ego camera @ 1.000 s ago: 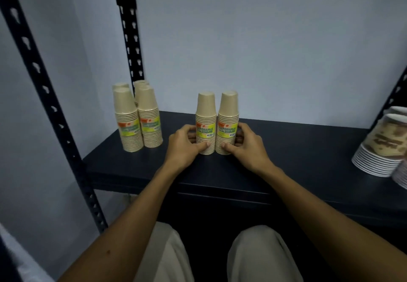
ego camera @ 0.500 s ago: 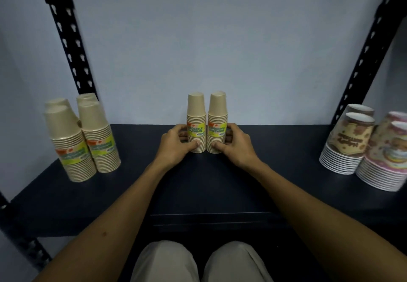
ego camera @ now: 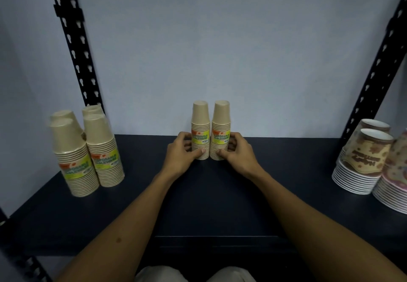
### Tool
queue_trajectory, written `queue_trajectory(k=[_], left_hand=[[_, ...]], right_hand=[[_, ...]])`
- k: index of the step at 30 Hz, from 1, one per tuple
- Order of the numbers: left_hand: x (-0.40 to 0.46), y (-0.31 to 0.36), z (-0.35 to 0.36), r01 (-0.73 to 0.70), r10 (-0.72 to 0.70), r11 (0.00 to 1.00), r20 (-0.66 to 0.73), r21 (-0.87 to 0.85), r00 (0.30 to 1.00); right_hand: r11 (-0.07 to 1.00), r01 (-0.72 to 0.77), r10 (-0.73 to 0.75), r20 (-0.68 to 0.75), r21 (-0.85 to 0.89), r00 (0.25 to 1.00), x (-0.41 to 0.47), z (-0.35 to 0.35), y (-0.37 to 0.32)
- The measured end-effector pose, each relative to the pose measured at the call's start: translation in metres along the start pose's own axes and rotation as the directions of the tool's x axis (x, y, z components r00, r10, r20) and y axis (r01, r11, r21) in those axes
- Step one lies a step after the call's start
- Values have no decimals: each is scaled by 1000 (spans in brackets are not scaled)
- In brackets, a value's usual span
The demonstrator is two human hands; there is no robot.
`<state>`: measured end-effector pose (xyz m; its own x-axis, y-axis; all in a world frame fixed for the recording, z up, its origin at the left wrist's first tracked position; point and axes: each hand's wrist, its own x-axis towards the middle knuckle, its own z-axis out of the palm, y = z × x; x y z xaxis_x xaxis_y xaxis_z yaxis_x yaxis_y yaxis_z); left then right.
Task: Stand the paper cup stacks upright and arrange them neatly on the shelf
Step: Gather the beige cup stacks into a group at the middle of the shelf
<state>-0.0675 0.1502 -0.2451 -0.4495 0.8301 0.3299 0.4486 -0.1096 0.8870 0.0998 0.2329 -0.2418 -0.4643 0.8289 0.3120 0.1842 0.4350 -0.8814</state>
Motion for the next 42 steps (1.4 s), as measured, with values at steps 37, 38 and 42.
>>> queue_trajectory(k=[37, 38, 42], left_hand=[[-4, -5, -2, 6, -11, 997, 60, 78, 998], [-4, -5, -1, 7, -12, 997, 60, 77, 998], [-3, -4, -1, 13, -17, 997, 57, 75, 998]], right_hand=[[999, 32, -33, -16, -14, 999, -5, -1, 3], [999, 32, -32, -15, -14, 999, -5, -1, 3], [1000, 26, -26, -10, -14, 1000, -5, -1, 3]])
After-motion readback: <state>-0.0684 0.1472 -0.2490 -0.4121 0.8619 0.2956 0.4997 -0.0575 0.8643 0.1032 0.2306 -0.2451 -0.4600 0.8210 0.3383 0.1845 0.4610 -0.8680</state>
